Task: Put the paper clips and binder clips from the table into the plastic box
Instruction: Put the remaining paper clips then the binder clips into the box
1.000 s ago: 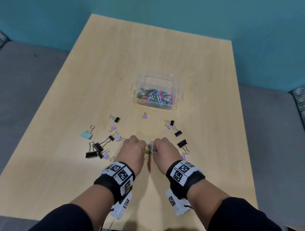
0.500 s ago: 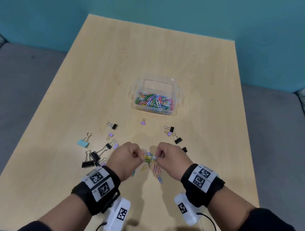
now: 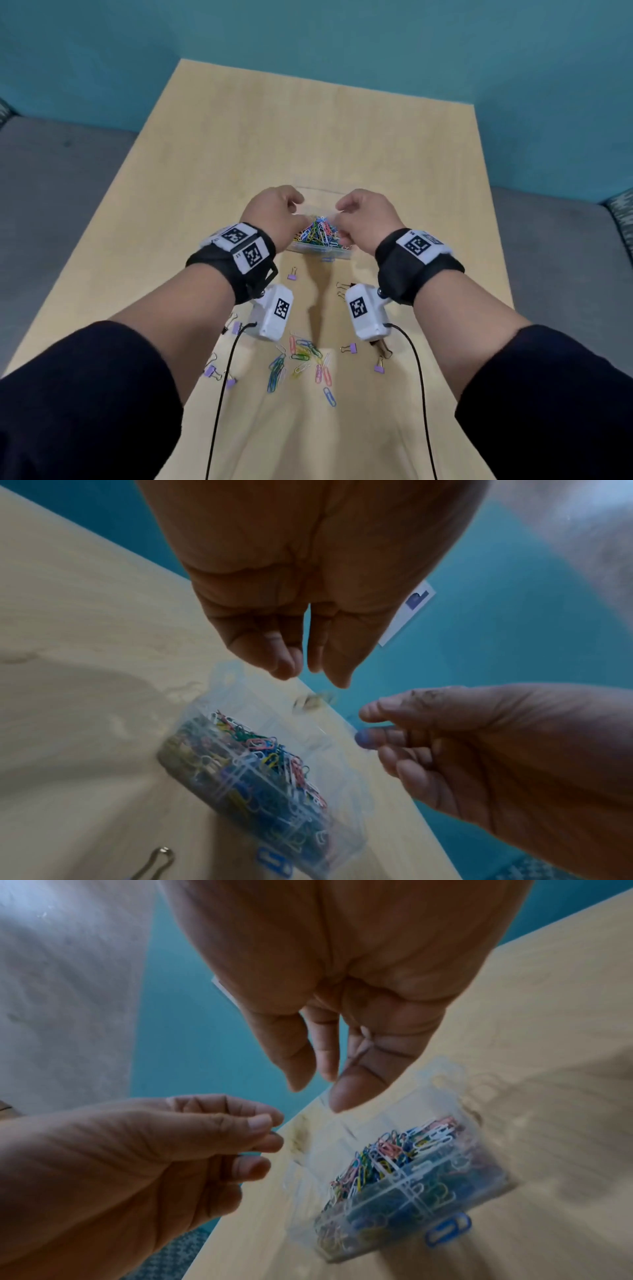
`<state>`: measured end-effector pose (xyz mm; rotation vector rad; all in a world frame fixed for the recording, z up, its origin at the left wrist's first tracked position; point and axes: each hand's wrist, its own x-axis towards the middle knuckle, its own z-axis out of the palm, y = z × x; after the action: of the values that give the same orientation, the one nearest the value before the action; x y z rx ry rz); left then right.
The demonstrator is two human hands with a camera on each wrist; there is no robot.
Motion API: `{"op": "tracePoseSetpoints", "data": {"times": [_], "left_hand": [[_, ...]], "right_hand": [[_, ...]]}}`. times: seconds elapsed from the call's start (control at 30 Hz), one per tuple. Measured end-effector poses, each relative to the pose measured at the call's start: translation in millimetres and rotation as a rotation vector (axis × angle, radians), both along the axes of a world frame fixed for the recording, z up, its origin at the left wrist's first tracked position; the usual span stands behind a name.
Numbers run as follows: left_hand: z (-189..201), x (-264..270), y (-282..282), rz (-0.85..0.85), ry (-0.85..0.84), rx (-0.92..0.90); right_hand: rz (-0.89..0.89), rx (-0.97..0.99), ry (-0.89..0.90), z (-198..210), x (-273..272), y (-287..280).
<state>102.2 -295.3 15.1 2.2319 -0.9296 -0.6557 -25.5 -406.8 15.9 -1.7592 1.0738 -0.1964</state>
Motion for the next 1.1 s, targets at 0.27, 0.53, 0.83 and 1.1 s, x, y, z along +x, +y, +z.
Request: {"op": "tracePoseSetpoints", "data": {"times": [0.27,0.53,0.83,1.1], "left_hand": [[-28,-50,104,-0.131,-0.155,0.094],[-60,-113,179,-0.309,-0.165,0.198],[-64,-110,183,-0.238,-0.101,0.277],[-68,-124,177,-0.227,-0.103,0.364]], "right_hand": [[0.683,-0.756,0.445,-42,-52,67],[0.759,-0.845,0.624,-61,-42,87],[0.938,-0.784,0.438,-47,-87,152],[0.500,-0.247,0.488,-40,-149,180]]}}
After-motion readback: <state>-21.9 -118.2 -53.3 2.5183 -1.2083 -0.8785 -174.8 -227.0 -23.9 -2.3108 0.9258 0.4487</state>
